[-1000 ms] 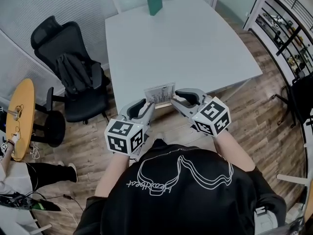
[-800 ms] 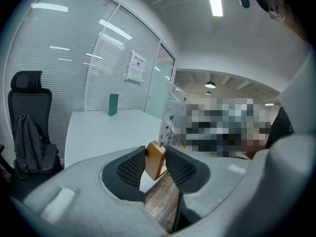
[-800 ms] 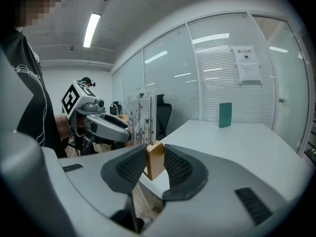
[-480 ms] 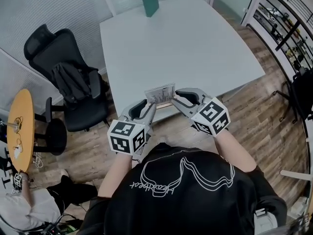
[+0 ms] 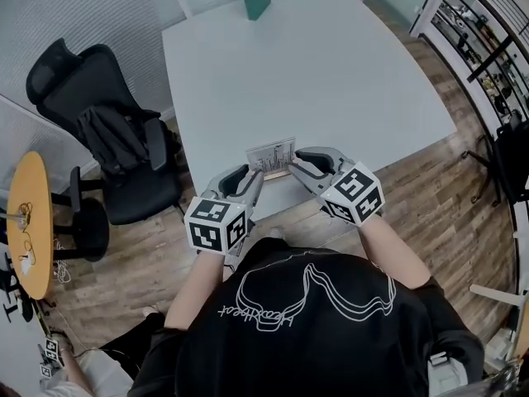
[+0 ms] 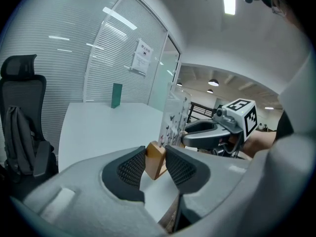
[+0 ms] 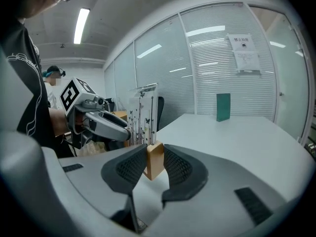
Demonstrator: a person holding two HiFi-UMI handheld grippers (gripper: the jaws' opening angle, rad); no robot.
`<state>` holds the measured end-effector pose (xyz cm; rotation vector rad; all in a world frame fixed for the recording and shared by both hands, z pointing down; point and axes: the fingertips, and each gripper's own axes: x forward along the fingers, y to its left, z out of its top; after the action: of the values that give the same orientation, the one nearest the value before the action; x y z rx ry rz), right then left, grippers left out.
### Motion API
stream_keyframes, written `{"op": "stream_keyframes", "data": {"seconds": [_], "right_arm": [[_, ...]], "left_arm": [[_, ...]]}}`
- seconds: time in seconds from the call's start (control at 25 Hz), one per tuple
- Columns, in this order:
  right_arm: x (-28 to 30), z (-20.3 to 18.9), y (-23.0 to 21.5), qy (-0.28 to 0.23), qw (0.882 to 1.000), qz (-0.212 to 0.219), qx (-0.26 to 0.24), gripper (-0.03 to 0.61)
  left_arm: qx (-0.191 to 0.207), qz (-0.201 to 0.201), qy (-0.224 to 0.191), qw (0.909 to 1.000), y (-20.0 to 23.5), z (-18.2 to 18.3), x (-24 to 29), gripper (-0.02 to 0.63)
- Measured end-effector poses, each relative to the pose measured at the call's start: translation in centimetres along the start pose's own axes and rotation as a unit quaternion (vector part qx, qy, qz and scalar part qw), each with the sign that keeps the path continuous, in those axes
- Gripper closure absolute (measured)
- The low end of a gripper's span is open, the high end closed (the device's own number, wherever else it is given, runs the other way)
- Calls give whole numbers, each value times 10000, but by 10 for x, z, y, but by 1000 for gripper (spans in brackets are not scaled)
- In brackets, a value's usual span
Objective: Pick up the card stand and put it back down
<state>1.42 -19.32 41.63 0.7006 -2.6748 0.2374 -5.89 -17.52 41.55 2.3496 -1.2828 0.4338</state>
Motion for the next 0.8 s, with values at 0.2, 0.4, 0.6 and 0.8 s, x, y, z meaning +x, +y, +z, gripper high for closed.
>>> {"op": "stream_keyframes", "data": {"seconds": [0.2,0.4,0.6,0.8], "right_arm": [[28,-17,-15,234,9996,-4,148,471],[50,-36,-27,451,9986,-33,261,471],[65,-54,-38,620,9979,-65,193,471],[79,-68,-42,780,9969,-96,44,471]], "left_arm": [[-49,16,213,9998,23,-13,22,480],[-167,-78,406,9990,43,-29,43,480],[-303,-184,549,9979,54,-47,63,480],[-309,-222,698,9968,65,-62,74,480]]}}
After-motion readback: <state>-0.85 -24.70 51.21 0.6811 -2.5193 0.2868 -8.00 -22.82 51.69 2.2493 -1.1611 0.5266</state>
